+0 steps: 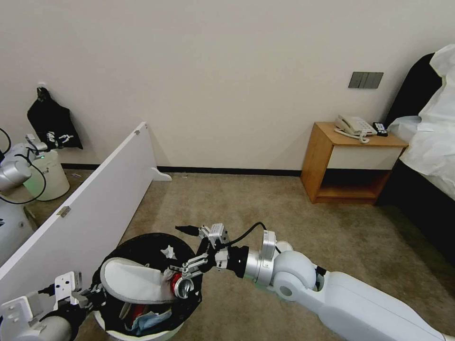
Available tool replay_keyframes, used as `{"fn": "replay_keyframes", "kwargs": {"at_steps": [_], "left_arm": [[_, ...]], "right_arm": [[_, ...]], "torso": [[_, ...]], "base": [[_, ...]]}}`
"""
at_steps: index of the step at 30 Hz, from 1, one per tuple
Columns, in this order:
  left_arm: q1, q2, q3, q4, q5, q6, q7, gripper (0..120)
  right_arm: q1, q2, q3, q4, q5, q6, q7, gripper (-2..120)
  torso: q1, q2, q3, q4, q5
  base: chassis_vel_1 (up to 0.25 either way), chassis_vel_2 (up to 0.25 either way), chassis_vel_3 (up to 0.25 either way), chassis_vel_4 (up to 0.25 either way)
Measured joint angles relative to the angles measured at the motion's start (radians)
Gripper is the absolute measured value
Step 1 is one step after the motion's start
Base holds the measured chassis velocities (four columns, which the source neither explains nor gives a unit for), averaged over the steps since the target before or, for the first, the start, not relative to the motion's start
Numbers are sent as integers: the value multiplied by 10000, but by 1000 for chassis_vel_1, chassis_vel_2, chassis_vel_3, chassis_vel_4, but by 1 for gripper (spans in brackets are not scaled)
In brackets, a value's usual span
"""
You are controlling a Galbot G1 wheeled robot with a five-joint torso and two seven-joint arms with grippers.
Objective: Pick up the trash bin, then pick up the garbage from the floor and place it into the trash bin.
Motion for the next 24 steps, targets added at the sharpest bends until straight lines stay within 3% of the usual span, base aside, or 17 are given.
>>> {"fn": "replay_keyframes", "kwargs": {"at_steps": [5, 13, 15, 16, 17, 18, 19, 20, 22, 24], "left_arm": [[8, 12, -55, 7, -28, 3, -1, 2], [-202, -5, -58, 192, 103, 4, 35, 2], [-314, -41, -17, 275, 386, -1, 139, 2], [-314, -41, -17, 275, 386, -1, 139, 2], [-410, -76, 15, 312, 470, -7, 176, 2], [-481, -98, 37, 348, 503, -17, 184, 2], [-536, -109, 70, 399, 541, -30, 217, 2], [-536, -109, 70, 399, 541, -30, 217, 2], [-558, -110, 105, 504, 667, -44, 338, 2], [-565, -113, 110, 542, 758, -56, 390, 2]], "right_arm": [[13, 45, 96, -6, -19, 109, 76, 100], [-1559, -133, 2526, -338, -814, 903, 2055, 100], [-3095, -335, 4112, -403, -1525, 1040, 3032, 100], [-3095, -335, 4112, -403, -1525, 1040, 3032, 100], [-3872, -336, 4942, -478, -2008, 1269, 3283, 100], [-4661, -310, 5815, -584, -2469, 1435, 3509, 100], [-5458, -224, 6618, -651, -2994, 1547, 3692, 100], [-5458, -224, 6618, -651, -2994, 1547, 3692, 100], [-7068, -1, 7929, -695, -4179, 1937, 4351, 100], [-7723, 198, 8539, -689, -4602, 1996, 4498, 100]], "torso": [[1, 0, 0, 1, 0], [1, 0, 0, 0, 0], [1, 0, 0, -7, 2], [1, 0, 0, -7, 2], [0, 0, 0, 3, 3], [0, 0, 0, -8, 1], [0, 0, 0, -5, 2], [0, 0, 0, -5, 2], [0, 0, 0, -1, 3], [0, 0, -1, -2, 4]], "base": [[0, 0, 0, 0], [0, 0, 0, 0], [0, 0, 0, 0], [0, 0, 0, 0], [0, 0, 0, 0], [0, 0, 0, 0], [0, 0, 0, 0], [0, 0, 0, 0], [0, 0, 0, 0], [0, 0, 0, 0]]}}
